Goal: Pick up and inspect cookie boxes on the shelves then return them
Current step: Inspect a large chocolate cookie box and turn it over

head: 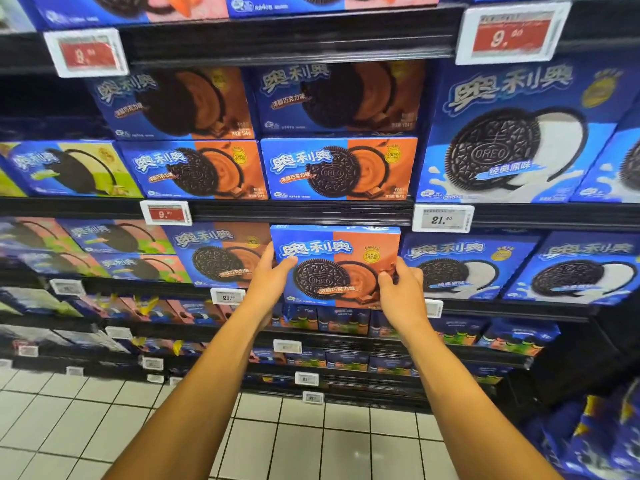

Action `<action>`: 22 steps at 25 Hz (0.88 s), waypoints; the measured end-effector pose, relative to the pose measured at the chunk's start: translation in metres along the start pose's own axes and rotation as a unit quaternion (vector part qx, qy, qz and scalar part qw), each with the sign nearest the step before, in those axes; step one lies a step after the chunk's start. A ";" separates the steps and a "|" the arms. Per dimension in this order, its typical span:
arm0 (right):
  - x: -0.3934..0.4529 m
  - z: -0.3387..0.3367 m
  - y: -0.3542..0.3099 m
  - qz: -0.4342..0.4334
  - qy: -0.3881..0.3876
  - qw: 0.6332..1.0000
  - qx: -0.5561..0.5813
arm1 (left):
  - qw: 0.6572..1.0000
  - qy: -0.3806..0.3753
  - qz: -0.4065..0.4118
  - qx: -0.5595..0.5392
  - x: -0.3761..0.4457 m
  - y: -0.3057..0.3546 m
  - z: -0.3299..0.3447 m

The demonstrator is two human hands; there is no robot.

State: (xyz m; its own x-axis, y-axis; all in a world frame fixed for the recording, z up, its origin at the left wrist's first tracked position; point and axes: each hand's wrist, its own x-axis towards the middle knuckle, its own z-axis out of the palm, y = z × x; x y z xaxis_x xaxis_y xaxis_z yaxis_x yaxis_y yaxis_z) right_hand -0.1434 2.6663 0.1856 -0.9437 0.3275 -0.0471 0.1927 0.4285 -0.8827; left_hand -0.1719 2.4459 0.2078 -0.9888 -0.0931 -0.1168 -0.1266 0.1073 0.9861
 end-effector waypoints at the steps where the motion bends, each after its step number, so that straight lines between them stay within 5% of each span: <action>1: 0.000 0.002 -0.002 0.013 -0.008 1.000 0.007 | 1.000 0.004 -0.001 -0.018 0.002 0.001 0.002; 13: 0.007 0.014 0.000 0.052 -0.010 0.989 0.140 | 0.997 0.029 -0.076 -0.010 0.017 -0.003 0.012; 22: 0.012 0.022 0.001 0.061 0.003 0.990 0.131 | 0.996 0.032 -0.082 -0.017 0.015 0.001 0.016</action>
State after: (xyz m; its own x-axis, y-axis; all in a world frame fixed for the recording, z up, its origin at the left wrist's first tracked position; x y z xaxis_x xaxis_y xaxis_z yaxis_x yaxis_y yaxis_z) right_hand -0.1604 2.6519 0.1737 -0.9161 0.3683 -0.1582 0.2276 0.1531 -0.9616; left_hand -0.1883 2.4606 0.2046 -0.9480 -0.1698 -0.2691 -0.2812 0.0517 0.9582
